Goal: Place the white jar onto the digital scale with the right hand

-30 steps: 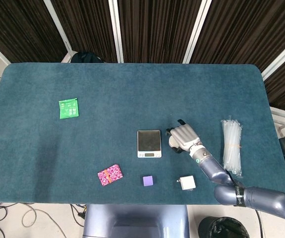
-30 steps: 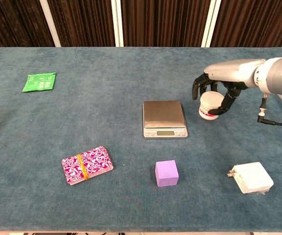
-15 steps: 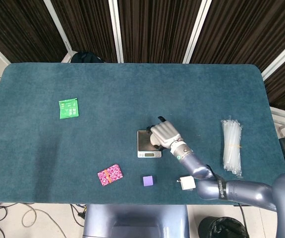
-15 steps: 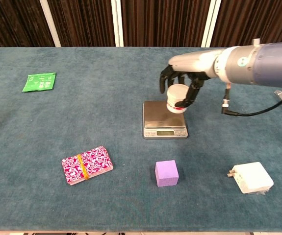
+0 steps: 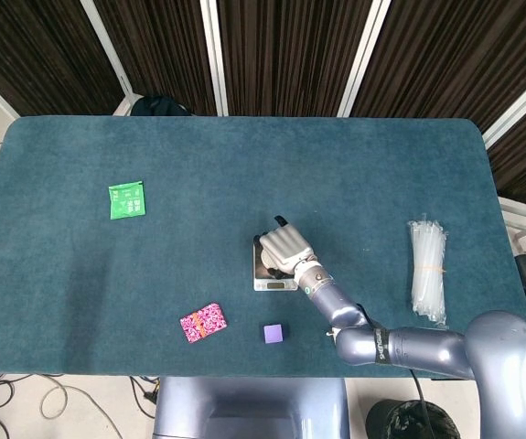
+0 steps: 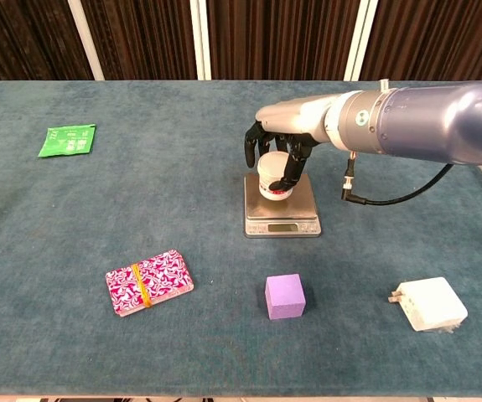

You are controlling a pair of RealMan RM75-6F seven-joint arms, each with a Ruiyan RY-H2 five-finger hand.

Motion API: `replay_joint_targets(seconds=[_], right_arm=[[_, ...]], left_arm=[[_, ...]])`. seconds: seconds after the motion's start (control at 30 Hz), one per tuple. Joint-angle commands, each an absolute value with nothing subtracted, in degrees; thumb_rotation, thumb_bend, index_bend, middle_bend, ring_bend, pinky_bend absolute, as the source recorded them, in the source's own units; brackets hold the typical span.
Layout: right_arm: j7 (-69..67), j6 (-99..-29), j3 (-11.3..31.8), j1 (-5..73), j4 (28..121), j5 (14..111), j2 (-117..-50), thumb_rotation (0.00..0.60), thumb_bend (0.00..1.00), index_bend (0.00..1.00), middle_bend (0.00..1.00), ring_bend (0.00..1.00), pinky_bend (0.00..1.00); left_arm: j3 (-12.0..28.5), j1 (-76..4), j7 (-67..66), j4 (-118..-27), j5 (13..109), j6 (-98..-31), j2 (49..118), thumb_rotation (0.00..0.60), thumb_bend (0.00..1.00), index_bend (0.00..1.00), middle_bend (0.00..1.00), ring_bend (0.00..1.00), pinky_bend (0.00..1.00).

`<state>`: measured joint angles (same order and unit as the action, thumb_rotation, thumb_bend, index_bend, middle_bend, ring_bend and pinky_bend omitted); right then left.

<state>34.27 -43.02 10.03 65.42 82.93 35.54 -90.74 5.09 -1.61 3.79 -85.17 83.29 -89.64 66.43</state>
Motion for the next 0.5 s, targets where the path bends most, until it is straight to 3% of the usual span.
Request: replay_joint_targets(seconds=[0.03, 0.17, 0.33, 0.5], right_arm=[[34.9, -42.5, 9.5, 66.1, 82.6, 34.5, -90.9, 0.6, 0.53, 0.28, 0.28, 0.31, 0.09], [35.3, -42.1, 9.1, 66.8, 82.3, 33.0, -90.9, 0.6, 0.53, 0.2, 0.22, 0.25, 0.07], [36.6, -41.1, 7.9, 68.1, 83.4, 30.1, -89.7, 0.6, 0.49, 0.1, 0.11, 0.11, 0.0], [37.0, -42.9, 7.6, 68.4, 86.3, 28.7, -87.7, 0.6, 0.45, 0.05, 0.06, 0.07, 0.0]], left_arm=[[5.1, -1.6, 3.8, -85.2, 83.3, -89.6, 66.4, 0.6, 0.77, 0.06, 0.0, 0.0, 0.0], [5.2, -1.6, 3.7, -85.4, 83.2, -89.6, 66.3, 0.6, 0.77, 0.06, 0.0, 0.0, 0.0], [5.2, -1.6, 3.7, -85.3, 83.0, -89.7, 66.3, 0.6, 0.77, 0.06, 0.0, 0.0, 0.0], [5.2, -1.5, 3.7, -85.1, 83.2, -89.9, 66.3, 0.6, 0.77, 0.06, 0.0, 0.0, 0.0]])
